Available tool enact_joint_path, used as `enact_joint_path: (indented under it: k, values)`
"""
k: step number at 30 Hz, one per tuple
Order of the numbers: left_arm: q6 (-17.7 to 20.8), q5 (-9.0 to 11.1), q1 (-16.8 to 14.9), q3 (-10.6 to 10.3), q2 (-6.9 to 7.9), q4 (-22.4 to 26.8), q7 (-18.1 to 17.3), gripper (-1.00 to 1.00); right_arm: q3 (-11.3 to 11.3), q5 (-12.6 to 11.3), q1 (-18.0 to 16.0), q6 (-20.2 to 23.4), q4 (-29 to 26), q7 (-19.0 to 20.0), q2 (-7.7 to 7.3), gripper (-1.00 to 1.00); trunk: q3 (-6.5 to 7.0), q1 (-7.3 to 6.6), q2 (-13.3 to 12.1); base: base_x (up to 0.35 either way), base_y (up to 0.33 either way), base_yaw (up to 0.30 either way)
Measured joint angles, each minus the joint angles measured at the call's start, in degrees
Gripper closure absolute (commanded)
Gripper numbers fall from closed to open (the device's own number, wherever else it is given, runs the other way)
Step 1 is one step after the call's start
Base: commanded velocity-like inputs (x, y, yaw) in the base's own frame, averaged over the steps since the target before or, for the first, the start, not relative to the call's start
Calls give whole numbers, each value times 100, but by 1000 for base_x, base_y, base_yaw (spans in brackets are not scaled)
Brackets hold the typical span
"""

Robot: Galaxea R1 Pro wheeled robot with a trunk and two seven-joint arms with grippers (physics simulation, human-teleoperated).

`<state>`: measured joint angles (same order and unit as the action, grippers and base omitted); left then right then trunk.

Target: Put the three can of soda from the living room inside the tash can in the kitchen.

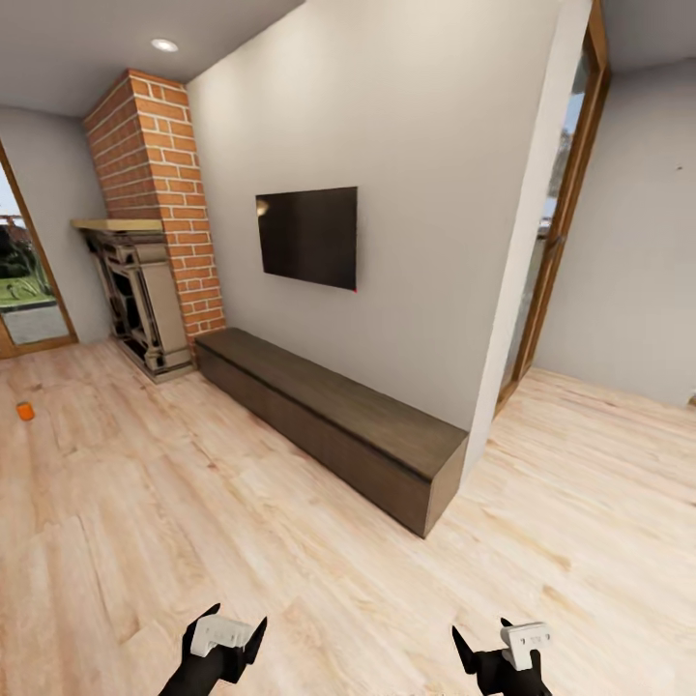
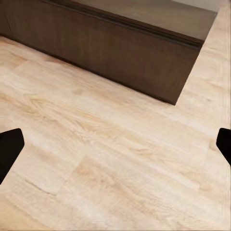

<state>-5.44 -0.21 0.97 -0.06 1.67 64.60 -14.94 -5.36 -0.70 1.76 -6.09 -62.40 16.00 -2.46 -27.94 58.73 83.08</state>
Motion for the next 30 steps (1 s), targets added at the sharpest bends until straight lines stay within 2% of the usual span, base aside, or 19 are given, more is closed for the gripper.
enact_joint_path:
  k: [9, 15, 30]
  values:
    - [-58, -13, 0, -5, 8, -8, 0, -100, 0, 0, 0, 1, 0, 0, 0, -100, 0, 0, 0, 0, -270, -234]
    - [-70, -14, 2, -3, 9, -9, -7, -100, 0, 0, 0, 0, 0, 0, 6, -100, 0, 0, 0, 86, -54, -222]
    - [-71, -19, 0, -12, 9, -17, -9, -100, -58, 0, 0, -6, 0, -2, 2, -100, -4, 0, 0, 235, -152, -215]
